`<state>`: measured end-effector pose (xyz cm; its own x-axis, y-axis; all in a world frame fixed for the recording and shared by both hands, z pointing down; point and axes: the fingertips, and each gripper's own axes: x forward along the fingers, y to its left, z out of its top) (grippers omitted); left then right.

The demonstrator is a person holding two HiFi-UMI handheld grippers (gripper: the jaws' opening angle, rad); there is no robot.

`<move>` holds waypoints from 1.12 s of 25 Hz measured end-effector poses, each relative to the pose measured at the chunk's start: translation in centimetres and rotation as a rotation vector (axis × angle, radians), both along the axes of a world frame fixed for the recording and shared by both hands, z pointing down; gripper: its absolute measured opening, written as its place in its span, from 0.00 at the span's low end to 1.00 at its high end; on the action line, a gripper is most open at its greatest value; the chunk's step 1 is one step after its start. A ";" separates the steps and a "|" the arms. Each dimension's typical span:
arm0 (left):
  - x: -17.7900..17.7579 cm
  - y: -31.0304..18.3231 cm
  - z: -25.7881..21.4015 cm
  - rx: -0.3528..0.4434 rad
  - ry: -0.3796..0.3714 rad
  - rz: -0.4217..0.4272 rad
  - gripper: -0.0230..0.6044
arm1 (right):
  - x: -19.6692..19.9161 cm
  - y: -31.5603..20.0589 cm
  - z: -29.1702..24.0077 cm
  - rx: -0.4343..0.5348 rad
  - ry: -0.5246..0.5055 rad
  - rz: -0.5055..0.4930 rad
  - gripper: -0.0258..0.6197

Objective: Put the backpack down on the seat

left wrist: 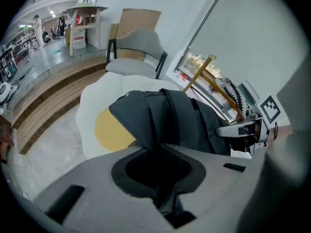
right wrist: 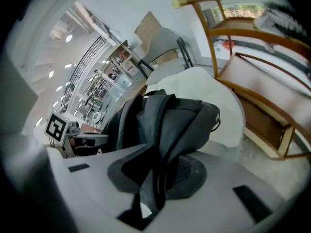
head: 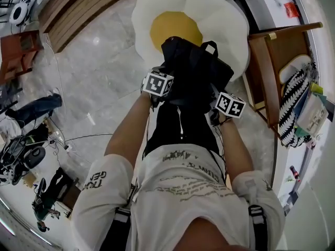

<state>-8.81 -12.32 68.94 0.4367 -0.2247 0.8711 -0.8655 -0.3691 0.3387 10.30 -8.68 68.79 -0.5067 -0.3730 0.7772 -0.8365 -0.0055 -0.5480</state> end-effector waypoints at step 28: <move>8.8 -7.9 17.3 0.014 -0.042 0.243 0.15 | 6.4 1.1 16.3 -0.120 -0.076 0.447 0.20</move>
<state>0.02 -20.22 86.24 0.4430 -0.1295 0.8871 -0.7639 -0.5726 0.2978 16.66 -7.62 85.12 -0.3743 -0.4777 0.7948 -0.6951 -0.4227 -0.5815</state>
